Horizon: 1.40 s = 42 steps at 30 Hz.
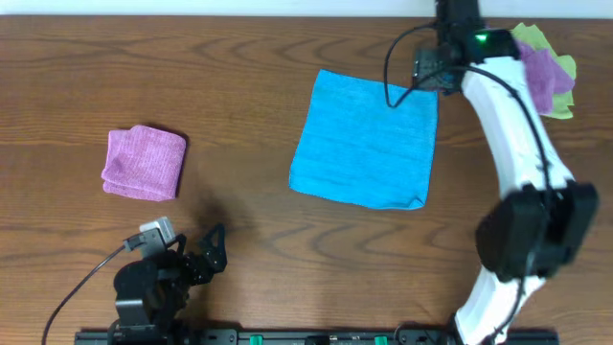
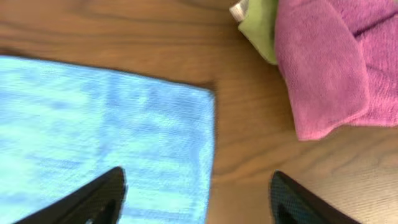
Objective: Fold the cloth
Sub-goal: 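Move both grippers to the blue cloth's near left and right corners and grasp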
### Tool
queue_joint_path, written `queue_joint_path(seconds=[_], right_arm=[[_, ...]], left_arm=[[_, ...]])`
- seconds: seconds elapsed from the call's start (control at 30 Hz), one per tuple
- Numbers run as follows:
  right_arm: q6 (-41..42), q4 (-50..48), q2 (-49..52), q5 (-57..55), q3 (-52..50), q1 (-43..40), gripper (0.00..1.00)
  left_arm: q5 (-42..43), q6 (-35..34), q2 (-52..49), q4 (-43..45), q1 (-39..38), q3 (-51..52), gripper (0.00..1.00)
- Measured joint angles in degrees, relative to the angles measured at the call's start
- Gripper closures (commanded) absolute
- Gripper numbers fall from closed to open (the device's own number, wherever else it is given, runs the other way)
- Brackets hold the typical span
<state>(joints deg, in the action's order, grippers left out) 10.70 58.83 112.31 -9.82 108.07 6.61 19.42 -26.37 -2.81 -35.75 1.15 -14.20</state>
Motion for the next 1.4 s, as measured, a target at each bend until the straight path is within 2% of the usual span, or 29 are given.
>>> queue_joint_path(seconds=[0.17, 0.3, 0.43, 0.6, 0.77, 0.9, 1.1, 1.27, 1.4], right_arm=[[0.0, 9.0, -5.4, 10.8, 0.5, -3.3, 0.28], [-1.8, 17.6, -7.6, 17.7, 0.5, -10.4, 0.28], [-4.5, 18.6, -12.6, 21.9, -3.1, -15.9, 0.28], [-7.4, 13.0, -28.3, 26.6, -15.7, -21.8, 0.29], [-8.4, 6.3, -45.8, 29.7, -34.8, -24.7, 0.25], [-8.0, 2.4, -53.0, 32.2, -48.3, -26.6, 0.24], [-5.6, -7.5, -51.7, 39.3, -61.7, -29.0, 0.21], [-2.6, -14.7, -44.6, 44.2, -63.6, -29.1, 0.22], [-0.2, -20.3, -37.4, 48.3, -63.6, -29.3, 0.23]], left_arm=[[1.2, 1.7, -9.4, -2.3, 0.0, -10.6, 0.04], [2.9, 3.7, -23.8, -8.4, 0.0, -21.4, 0.04], [6.9, 6.1, -37.0, -12.5, -0.2, -30.6, 0.05], [14.6, 8.3, -49.9, -11.8, -1.4, -39.0, 0.04], [20.8, 7.4, -56.2, -8.7, -1.6, -39.7, 0.05], [21.7, 5.0, -59.6, -6.5, -1.9, -39.8, 0.04], [18.0, -0.6, -65.7, -3.2, -6.9, -39.9, 0.04], [14.2, -5.2, -72.3, 0.4, -12.2, -39.9, 0.05], [13.3, -7.1, -78.2, 4.9, -13.1, -40.0, 0.05]])
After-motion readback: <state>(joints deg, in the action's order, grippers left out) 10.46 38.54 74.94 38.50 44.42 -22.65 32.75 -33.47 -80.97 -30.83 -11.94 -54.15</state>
